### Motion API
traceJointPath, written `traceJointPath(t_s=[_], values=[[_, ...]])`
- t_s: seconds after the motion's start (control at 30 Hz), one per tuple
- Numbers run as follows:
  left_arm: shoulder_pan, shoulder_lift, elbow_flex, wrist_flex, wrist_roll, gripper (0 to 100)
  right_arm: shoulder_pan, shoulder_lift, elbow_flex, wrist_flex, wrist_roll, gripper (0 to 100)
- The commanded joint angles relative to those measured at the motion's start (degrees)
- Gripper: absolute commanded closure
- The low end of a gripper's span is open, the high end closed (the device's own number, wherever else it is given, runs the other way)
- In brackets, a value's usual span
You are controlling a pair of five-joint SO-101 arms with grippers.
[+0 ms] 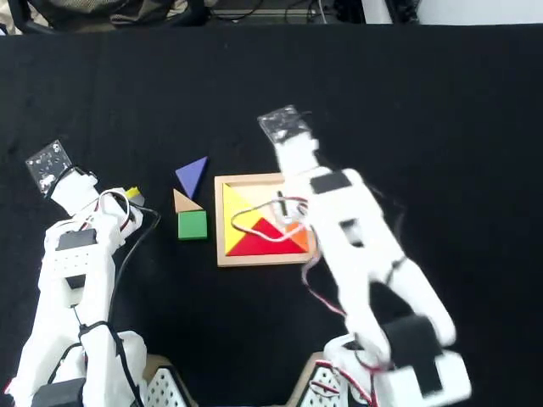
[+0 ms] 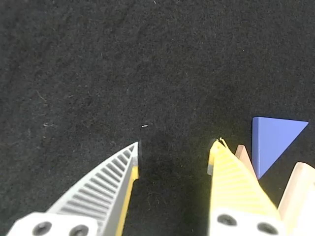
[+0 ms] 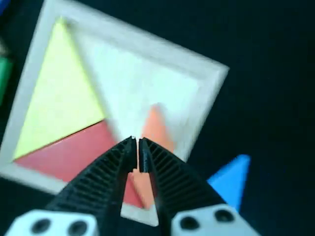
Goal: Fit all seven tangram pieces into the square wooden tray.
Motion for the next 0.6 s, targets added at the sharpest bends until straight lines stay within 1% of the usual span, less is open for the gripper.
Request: traceJointPath(t_s=[0.0,0.07,0.13,0.23,0.3,0.33,0.4,0.57], values=[[0.6,-0.4,-0.8,-1.0,0.1,77,6.2,-8.7,6.0,-9.3,-0.1,98.4],[0.7,-0.8,-1.0,-0.6,0.2,76,9.3,-11.3,10.6,-15.3,-0.1,98.2],[2.4,-0.8,-2.2,1.2,0.2,76,11.4,-12.0,13.5,-18.8,-0.2,98.1],[6.5,-0.8,-6.5,9.6,-0.8,76,13.4,-12.1,13.8,-19.0,-0.7,98.0],[9.0,-0.8,-8.1,13.3,-4.9,77,13.9,-12.1,13.8,-19.0,-2.9,98.0],[10.2,-0.8,-8.3,13.7,-7.3,77,13.9,-12.1,13.8,-19.0,-3.4,98.0],[11.4,-0.3,-8.5,13.6,-9.8,77,13.9,-12.1,13.8,-19.0,-3.8,98.0],[11.9,-0.2,-8.6,10.9,-10.1,77,13.9,-12.1,13.8,-19.0,-4.0,98.0]])
